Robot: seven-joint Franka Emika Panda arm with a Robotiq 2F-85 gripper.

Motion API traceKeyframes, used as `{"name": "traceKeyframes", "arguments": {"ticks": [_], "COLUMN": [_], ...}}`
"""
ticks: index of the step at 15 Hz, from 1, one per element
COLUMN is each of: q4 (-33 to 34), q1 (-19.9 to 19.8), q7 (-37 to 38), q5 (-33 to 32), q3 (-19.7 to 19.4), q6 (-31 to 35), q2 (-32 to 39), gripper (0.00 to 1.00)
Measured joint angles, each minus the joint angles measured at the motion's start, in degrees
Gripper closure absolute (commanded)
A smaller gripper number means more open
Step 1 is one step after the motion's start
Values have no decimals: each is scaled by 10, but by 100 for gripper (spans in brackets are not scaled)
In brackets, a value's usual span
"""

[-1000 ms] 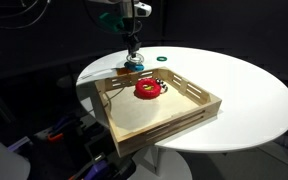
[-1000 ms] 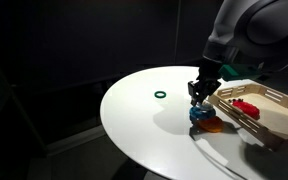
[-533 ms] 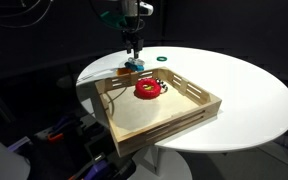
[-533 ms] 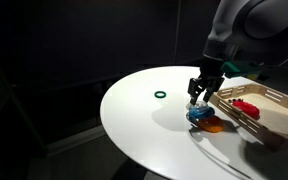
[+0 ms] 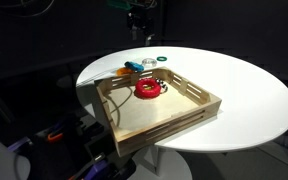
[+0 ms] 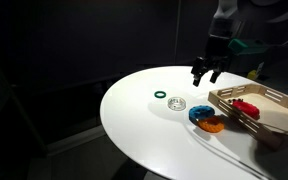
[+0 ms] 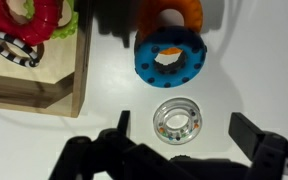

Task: Put the clear ring on top of the blue ring.

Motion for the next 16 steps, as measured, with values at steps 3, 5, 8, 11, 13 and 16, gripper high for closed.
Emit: {"name": "traceKeyframes", "arguments": {"ticks": [3,5,8,11,13,16], "q4": [20,37,65,94,110,125], "q1": [-7,-12,-18,-23,-27,-29], "q7": [-12,-16,-20,-21,-21,-26], "q5": [-9,-22,-42,-62,-70,-70], "q3": [-3,-4,-6,-7,-7,-10], "q6": [-63,-113,-184,-243,-269,-290], "q2": [-28,-46,-70,-91,-102,-112], "gripper": [0,0,0,0,0,0]}}
